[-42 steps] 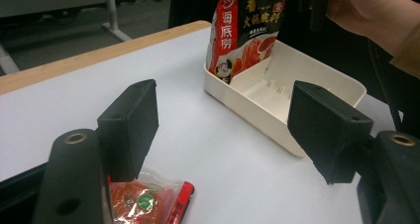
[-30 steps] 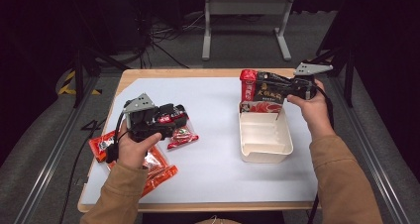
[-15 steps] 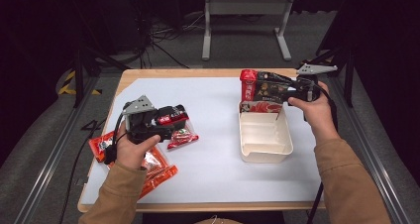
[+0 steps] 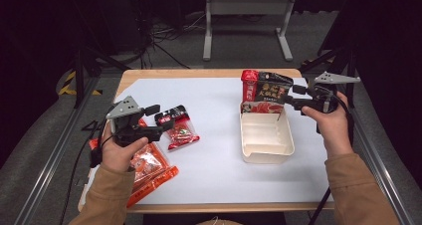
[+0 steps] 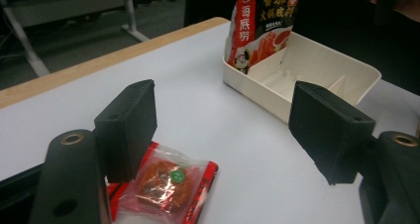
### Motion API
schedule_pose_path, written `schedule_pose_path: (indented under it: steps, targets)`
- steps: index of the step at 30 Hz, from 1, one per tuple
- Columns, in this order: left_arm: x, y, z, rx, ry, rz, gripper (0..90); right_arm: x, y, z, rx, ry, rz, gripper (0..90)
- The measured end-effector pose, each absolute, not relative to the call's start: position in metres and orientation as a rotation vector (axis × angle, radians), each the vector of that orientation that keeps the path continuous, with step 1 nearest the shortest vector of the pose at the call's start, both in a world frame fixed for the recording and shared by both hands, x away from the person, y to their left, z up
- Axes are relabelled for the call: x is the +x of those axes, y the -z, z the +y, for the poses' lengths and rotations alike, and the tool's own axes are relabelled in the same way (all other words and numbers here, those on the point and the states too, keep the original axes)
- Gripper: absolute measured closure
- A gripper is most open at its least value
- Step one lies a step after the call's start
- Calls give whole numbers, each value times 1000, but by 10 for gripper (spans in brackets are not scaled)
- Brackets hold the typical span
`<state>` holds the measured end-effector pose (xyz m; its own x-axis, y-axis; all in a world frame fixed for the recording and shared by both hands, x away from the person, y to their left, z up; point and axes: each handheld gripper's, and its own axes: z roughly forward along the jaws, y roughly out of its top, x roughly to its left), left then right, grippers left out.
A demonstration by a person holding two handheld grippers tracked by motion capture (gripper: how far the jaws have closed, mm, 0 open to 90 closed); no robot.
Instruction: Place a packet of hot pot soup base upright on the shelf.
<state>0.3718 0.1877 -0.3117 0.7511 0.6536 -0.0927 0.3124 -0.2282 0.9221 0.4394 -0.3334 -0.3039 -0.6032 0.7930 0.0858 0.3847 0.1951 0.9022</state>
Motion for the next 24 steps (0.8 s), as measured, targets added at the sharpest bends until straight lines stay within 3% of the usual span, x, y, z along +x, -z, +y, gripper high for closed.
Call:
schedule_pose_path:
  steps: [10,24]
  targets:
    - [369,309,215,1806,-403,786,273,410,306,-314,1011,-1382,2092,322]
    - [373,312,222,1818,-415,814,269,390,313,-291,938,-1441,2150,328]
